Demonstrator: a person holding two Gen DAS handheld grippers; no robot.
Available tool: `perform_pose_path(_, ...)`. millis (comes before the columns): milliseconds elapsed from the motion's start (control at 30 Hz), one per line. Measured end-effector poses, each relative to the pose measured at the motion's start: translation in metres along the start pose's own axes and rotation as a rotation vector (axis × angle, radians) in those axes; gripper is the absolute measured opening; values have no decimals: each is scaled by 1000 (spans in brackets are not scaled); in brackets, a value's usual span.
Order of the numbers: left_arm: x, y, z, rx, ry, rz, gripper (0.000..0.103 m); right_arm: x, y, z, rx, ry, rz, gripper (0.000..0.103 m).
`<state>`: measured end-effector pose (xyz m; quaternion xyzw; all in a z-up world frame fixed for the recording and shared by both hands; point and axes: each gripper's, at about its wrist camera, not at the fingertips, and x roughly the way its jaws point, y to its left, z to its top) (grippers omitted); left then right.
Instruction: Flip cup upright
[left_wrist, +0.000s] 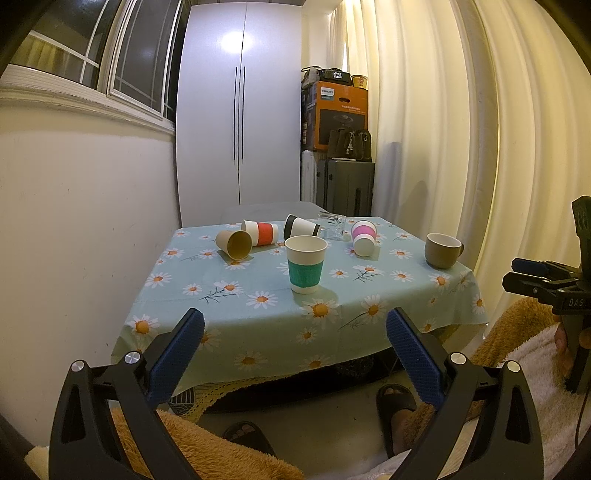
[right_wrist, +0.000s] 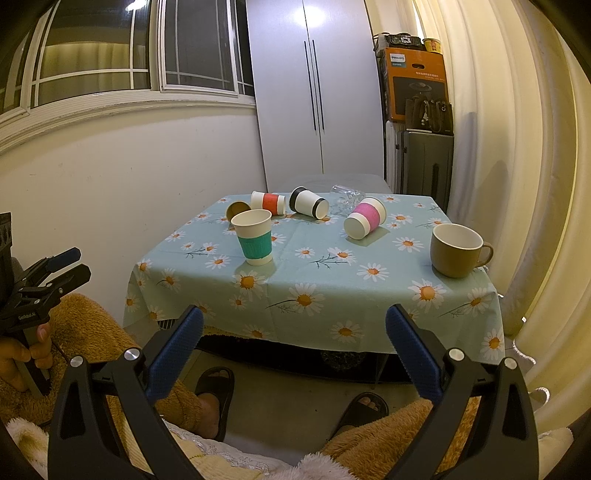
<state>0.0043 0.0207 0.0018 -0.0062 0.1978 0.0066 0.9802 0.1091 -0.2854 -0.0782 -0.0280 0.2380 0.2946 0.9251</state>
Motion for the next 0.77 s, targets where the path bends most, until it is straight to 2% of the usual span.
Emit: perform_pose_path(767,3,0,-2,1,1,-9,96,-1,-1,-1,1,0,-1,98)
